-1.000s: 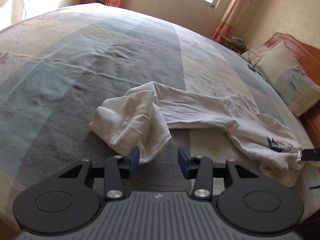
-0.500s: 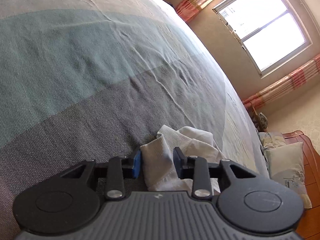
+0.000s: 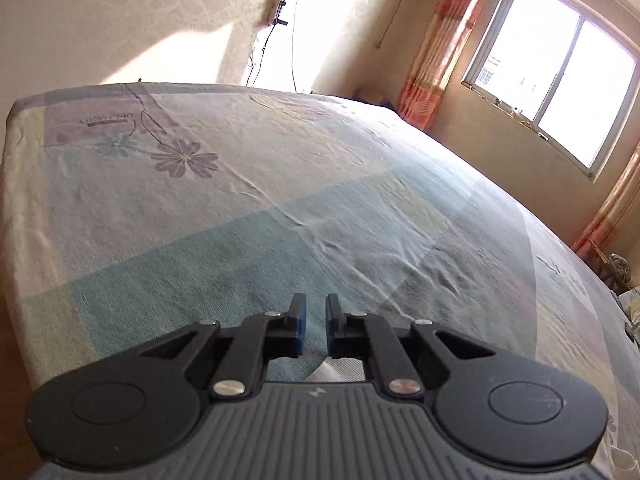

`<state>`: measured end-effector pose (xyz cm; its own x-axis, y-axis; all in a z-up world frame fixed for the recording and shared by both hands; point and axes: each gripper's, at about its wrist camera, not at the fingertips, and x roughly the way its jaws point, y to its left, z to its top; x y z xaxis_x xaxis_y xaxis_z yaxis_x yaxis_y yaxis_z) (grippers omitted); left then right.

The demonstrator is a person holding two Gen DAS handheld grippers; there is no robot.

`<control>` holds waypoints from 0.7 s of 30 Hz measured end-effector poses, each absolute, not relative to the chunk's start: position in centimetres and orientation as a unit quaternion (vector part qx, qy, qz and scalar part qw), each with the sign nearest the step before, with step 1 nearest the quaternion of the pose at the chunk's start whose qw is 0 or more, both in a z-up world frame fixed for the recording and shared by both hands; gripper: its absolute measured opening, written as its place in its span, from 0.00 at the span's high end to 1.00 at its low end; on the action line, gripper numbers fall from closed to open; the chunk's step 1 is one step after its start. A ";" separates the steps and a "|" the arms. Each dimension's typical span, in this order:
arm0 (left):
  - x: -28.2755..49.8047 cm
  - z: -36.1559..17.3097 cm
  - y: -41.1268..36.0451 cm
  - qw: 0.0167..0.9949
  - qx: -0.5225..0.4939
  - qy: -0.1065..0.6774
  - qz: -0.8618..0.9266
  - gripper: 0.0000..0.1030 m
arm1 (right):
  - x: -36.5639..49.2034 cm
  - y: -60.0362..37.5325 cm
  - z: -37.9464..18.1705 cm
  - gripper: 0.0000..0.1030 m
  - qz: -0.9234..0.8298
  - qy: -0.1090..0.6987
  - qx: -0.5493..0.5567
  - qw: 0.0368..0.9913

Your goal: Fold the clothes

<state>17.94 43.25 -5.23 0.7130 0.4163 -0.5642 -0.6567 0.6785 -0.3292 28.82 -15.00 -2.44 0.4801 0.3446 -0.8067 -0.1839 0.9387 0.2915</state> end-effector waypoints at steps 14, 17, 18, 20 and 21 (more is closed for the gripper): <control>23.9 -9.6 41.4 0.898 -0.151 0.352 0.217 0.62 | 28.4 -14.2 -2.6 0.10 0.142 0.492 0.081 0.855; 24.5 -10.7 40.8 0.900 -0.111 0.364 0.212 0.58 | 28.2 -14.5 -2.6 0.10 0.135 0.494 0.081 0.855; 24.5 -10.9 40.5 0.902 -0.100 0.364 0.211 0.58 | 28.2 -14.6 -2.6 0.10 0.132 0.494 0.082 0.855; 24.4 -10.7 40.2 0.900 -0.103 0.368 0.209 0.66 | 28.1 -14.6 -2.5 0.10 0.126 0.495 0.082 0.856; 24.3 -10.6 40.2 0.900 -0.111 0.370 0.202 0.73 | 28.1 -14.5 -2.5 0.10 0.125 0.496 0.082 0.856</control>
<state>24.32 40.19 -10.63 0.6443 0.2825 -0.7107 -0.4462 0.8936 -0.0493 28.09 -14.54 -2.47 0.4773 0.2955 -0.8276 -0.1325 0.9552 0.2646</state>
